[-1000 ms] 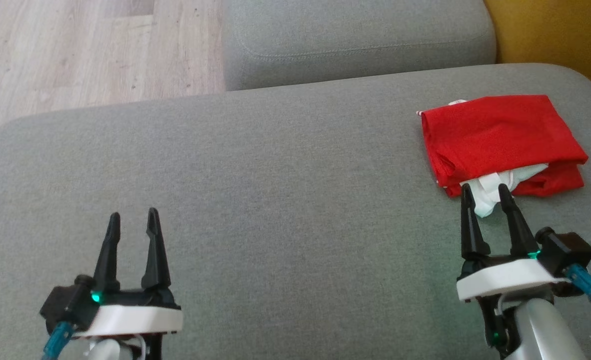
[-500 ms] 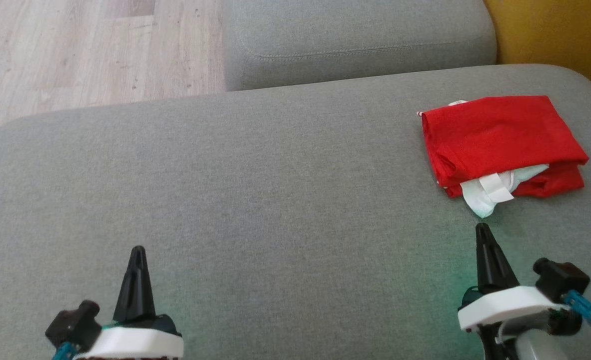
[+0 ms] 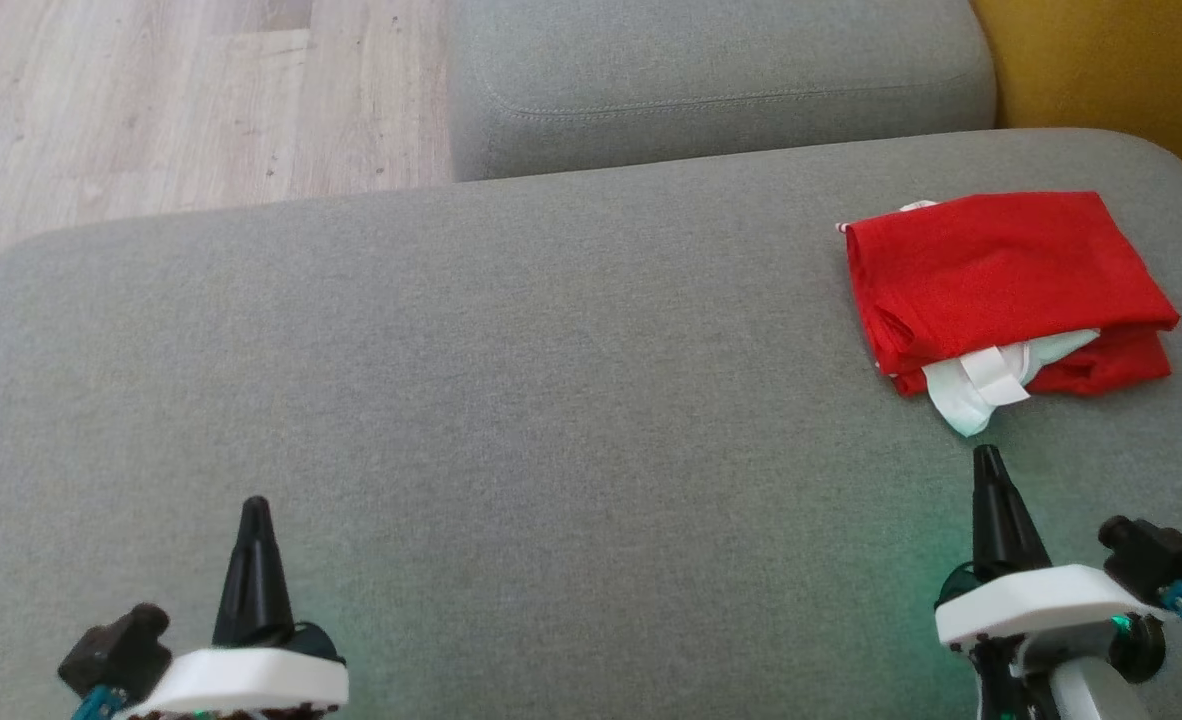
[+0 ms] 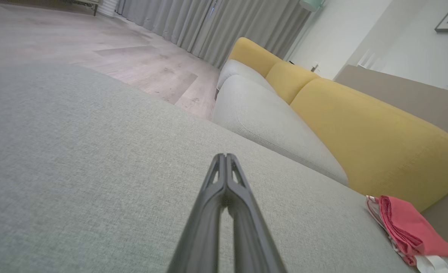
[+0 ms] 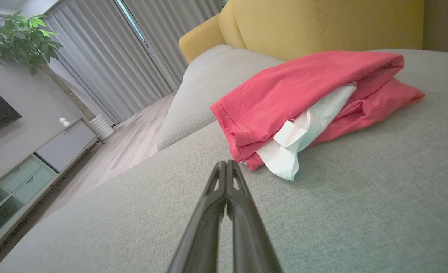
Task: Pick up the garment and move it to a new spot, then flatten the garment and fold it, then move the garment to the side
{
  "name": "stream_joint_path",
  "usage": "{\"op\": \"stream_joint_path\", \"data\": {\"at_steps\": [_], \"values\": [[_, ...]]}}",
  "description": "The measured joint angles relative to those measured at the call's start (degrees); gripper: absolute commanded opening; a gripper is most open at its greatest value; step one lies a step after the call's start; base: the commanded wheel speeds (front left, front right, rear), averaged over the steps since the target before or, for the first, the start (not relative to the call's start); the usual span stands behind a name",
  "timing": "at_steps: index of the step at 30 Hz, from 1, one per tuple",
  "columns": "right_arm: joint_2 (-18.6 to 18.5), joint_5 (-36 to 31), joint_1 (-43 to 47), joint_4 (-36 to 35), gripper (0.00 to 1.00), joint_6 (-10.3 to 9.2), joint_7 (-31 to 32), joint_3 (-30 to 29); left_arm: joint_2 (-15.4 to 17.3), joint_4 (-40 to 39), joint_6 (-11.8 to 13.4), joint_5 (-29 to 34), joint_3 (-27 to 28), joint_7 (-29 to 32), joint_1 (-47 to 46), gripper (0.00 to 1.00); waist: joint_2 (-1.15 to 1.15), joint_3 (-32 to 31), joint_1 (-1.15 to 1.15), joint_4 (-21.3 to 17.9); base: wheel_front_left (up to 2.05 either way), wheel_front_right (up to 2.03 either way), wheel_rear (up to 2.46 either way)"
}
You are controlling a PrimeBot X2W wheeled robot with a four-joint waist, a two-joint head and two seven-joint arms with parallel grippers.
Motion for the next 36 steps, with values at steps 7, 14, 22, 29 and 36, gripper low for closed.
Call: {"op": "stream_joint_path", "data": {"at_steps": [7, 14, 22, 29, 36], "values": [[0.0, 4.28, -0.1, -0.44, 0.0, 0.0, 1.09, -0.54, -0.01, 0.0, 0.0, -4.05, 0.67, 1.04, -0.08, 0.0, 0.0, 0.03, 0.0, 0.09, 0.0, 0.0, 0.0], [0.0, 8.67, -0.29, -0.96, 0.0, 0.0, 2.38, -1.31, -0.01, -0.03, 0.0, -8.09, 0.91, 2.11, -1.07, 0.0, 0.0, 0.06, 0.0, 0.18, 0.0, 0.0, 0.0], [0.01, 13.65, -0.29, -1.36, 0.0, 0.0, 3.58, -1.87, -0.01, -0.02, 0.0, -12.74, 1.23, 3.57, -1.08, 0.0, 0.0, 0.1, 0.0, 0.28, 0.0, 0.0, 0.0], [0.01, 17.95, -0.3, -1.67, 0.0, 0.0, 4.83, -2.47, -0.02, -0.02, 0.0, -16.81, 2.19, 4.59, -1.16, 0.0, 0.0, 0.13, 0.0, 0.37, 0.0, 0.0, 0.0], [0.01, 22.27, -0.31, -2.15, 0.0, 0.0, 6.11, -3.23, -0.02, -0.02, -0.01, -20.84, 2.6, 5.97, -1.33, 0.0, 0.0, 0.16, 0.0, 0.46, 0.0, 0.0, 0.0]]}}
